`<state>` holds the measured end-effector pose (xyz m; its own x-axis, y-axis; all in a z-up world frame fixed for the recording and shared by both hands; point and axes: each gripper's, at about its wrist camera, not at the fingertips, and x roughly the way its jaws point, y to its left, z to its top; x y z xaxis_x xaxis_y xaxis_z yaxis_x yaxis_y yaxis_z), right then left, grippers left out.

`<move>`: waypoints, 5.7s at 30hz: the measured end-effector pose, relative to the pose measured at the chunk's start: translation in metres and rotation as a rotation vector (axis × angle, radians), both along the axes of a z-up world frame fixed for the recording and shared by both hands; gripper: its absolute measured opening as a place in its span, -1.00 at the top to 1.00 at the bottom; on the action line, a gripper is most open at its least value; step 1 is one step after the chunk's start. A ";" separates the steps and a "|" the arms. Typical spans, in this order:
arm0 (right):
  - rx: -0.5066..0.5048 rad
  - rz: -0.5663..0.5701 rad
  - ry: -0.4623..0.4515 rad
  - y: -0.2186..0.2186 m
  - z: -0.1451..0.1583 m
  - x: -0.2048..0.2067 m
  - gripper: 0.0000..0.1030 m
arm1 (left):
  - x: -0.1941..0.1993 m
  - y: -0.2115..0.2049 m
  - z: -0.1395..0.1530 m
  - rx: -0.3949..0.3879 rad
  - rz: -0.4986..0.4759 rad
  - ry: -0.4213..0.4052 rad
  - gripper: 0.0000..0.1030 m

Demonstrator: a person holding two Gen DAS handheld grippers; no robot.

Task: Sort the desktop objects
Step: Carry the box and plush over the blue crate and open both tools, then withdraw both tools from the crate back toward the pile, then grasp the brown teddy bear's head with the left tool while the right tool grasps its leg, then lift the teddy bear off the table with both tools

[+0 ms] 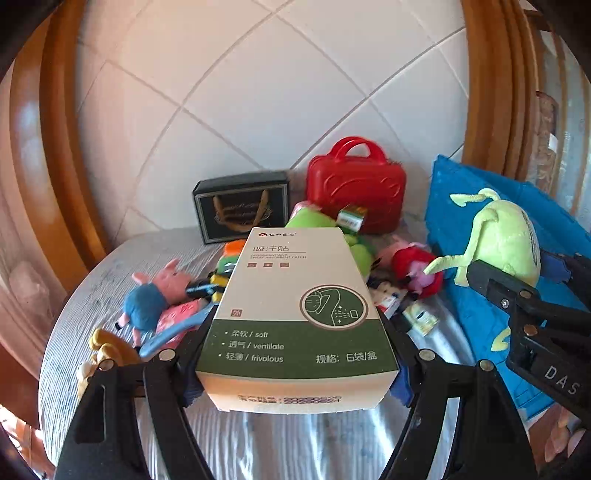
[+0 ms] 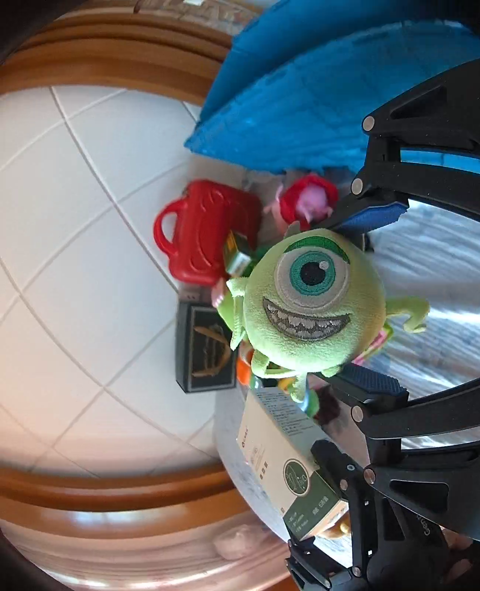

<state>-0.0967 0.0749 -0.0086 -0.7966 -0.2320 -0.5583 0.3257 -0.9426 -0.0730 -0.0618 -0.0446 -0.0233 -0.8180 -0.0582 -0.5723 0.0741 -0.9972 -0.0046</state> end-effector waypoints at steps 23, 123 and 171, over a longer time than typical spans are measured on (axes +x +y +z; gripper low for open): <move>0.041 -0.552 0.205 0.333 0.074 0.063 -0.26 | -0.015 0.305 0.065 -0.053 -0.436 0.154 -0.47; 0.196 0.647 -0.340 -0.351 -0.156 -0.027 -1.00 | 0.078 -0.378 -0.233 0.171 0.704 -0.485 -0.89; 0.143 0.822 -0.481 -0.474 -0.225 -0.043 -0.09 | 0.038 -0.409 -0.234 0.194 0.573 -0.419 -0.59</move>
